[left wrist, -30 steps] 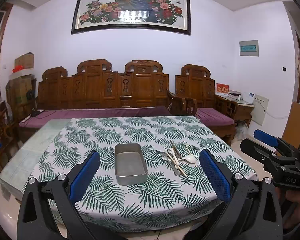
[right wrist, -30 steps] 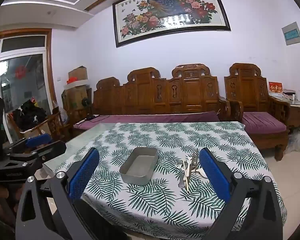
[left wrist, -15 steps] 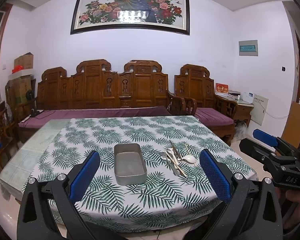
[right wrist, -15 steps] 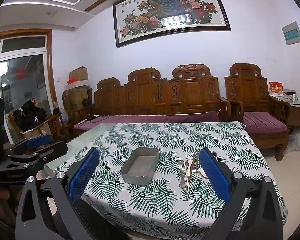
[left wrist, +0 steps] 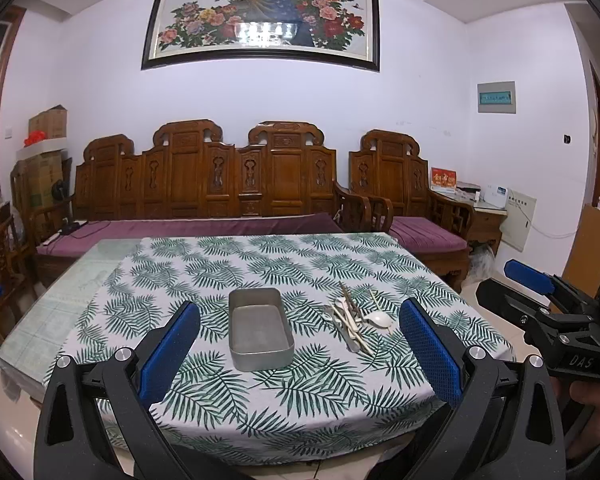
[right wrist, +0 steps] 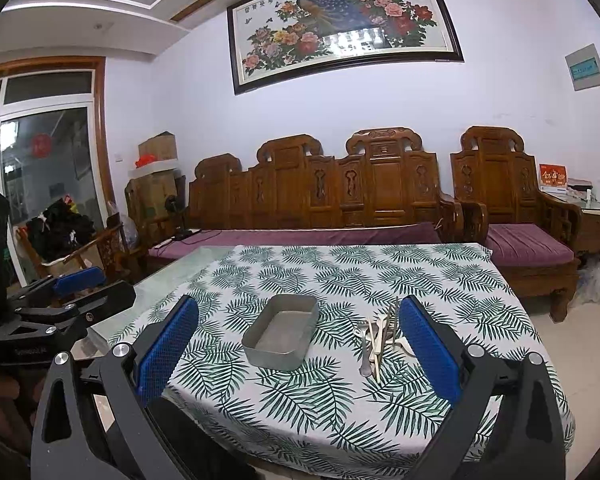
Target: Organize utensils
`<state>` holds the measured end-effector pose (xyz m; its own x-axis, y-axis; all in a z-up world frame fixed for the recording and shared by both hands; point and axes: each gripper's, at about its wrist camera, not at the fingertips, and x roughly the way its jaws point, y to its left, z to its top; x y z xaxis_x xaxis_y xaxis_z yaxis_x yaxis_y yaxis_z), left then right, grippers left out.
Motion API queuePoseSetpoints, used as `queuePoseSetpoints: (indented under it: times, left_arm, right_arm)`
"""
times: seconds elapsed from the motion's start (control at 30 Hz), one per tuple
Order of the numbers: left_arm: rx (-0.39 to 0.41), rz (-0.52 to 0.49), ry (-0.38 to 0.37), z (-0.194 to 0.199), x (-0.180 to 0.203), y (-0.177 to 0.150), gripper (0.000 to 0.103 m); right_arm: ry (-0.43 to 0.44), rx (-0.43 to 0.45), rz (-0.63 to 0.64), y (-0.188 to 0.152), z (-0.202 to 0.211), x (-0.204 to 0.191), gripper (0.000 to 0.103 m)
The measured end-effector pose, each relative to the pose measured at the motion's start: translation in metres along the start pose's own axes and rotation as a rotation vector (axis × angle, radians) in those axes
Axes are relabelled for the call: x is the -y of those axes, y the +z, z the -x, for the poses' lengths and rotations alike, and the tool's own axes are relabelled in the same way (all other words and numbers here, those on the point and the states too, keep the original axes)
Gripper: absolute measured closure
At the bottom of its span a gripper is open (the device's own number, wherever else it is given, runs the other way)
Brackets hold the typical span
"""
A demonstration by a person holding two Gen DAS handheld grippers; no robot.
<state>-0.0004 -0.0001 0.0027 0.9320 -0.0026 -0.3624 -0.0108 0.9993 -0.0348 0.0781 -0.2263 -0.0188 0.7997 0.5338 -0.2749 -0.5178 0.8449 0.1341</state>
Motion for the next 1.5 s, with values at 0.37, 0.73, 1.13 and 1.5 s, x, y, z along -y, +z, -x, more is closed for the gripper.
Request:
queuePoseSetpoints:
  times: [0.37,0.73,1.13,1.5]
  left_arm:
    - [0.001,0.000,-0.001,0.000,-0.001,0.000,0.007]
    - [0.003,0.002,0.000,0.003,0.000,0.003,0.007]
    - [0.004,0.001,-0.003,0.007,0.003,0.006,0.007]
    - [-0.043,0.013,-0.023,-0.005,0.001,-0.006,0.007]
  right_arm:
    - [0.000,0.000,0.001,0.000,0.000,0.000,0.002]
    - [0.001,0.000,-0.001,0.000,0.000,0.000,0.002]
    - [0.003,0.002,-0.001,0.005,0.002,-0.005,0.002]
    - [0.000,-0.008,0.006,0.003,0.000,-0.004,0.002]
